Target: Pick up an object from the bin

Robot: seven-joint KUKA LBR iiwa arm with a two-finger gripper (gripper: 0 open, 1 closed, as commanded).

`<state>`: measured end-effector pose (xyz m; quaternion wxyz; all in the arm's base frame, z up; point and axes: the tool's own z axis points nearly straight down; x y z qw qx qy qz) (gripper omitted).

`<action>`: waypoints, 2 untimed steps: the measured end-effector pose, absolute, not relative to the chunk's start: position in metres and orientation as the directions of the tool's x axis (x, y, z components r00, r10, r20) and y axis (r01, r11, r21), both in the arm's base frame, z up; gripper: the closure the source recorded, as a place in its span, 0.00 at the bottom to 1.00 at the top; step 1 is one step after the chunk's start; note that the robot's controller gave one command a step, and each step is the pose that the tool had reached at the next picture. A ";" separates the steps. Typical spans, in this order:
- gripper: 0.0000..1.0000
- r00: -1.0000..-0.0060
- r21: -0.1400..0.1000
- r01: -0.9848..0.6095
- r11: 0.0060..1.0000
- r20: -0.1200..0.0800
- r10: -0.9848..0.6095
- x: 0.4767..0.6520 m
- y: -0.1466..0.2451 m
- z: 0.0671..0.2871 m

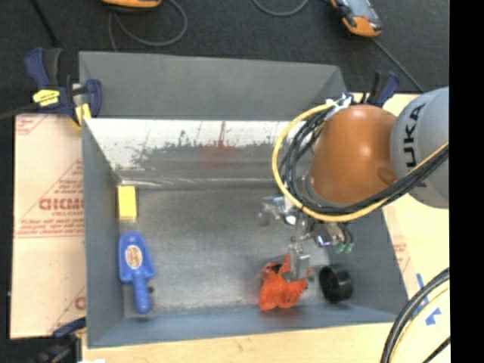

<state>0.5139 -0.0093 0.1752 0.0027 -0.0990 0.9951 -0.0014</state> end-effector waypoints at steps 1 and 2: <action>1.00 -0.900 -0.004 -0.436 0.900 -0.010 -0.436 0.485 -0.008 0.143; 1.00 -0.900 -0.004 -0.435 0.900 -0.010 -0.435 0.485 -0.008 0.143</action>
Offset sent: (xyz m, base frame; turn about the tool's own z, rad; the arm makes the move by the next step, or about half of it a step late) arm 0.0000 0.0000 0.0000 0.0000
